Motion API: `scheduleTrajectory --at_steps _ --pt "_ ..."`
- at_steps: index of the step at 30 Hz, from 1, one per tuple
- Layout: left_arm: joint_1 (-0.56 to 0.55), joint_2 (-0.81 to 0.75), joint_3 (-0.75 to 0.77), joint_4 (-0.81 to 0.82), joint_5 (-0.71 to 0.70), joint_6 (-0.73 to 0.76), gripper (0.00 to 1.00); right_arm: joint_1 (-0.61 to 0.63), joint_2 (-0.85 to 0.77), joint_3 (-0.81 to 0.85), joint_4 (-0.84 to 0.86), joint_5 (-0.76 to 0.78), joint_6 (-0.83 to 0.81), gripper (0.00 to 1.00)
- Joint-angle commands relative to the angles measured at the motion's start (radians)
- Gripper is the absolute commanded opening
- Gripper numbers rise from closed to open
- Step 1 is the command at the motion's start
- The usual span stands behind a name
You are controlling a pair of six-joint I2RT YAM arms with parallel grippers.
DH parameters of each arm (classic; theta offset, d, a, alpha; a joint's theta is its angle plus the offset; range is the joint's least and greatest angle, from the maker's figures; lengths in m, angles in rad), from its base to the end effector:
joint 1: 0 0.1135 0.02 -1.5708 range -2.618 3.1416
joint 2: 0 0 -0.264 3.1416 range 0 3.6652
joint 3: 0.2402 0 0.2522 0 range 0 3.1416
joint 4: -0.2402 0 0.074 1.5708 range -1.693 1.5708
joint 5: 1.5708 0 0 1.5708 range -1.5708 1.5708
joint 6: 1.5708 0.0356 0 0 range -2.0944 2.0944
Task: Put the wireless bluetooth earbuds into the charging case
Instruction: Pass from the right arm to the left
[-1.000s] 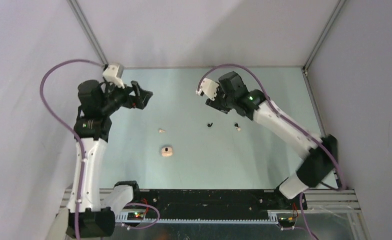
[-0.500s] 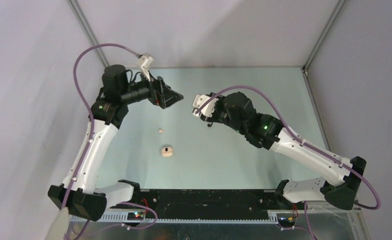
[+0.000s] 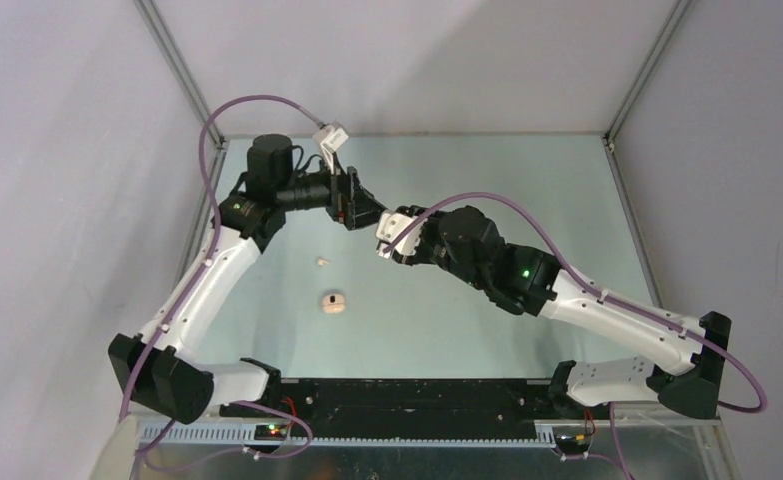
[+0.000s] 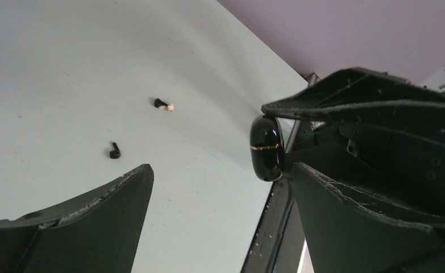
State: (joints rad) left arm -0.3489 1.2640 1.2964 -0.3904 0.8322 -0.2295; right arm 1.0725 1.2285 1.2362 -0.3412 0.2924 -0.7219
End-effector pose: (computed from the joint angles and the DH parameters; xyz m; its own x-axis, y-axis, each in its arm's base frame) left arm 0.2494 -0.1187 0.3987 -0.5211 0.0266 -0.8531 0.7830 0.4128 -0.4654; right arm 0.1419 0.2393 0.3887 0.3524 -0.6763 -0.6468 -0.6370 0.3331 -0.6952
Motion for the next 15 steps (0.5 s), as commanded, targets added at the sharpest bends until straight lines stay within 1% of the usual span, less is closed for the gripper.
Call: scheduleTrajectory --at_steps 1,4,15 --pt "-0.031 -0.018 -0.038 0.072 0.063 -0.028 0.99 0.009 -0.034 -0.006 0.069 0.028 0.021 0.34" --pt "-0.042 -0.023 -0.059 0.088 0.074 -0.031 1.0 0.013 -0.031 -0.007 0.068 0.025 0.024 0.34" --pt "-0.066 -0.018 -0.087 0.106 0.11 -0.031 0.87 0.03 -0.022 -0.018 0.084 0.039 0.013 0.34"
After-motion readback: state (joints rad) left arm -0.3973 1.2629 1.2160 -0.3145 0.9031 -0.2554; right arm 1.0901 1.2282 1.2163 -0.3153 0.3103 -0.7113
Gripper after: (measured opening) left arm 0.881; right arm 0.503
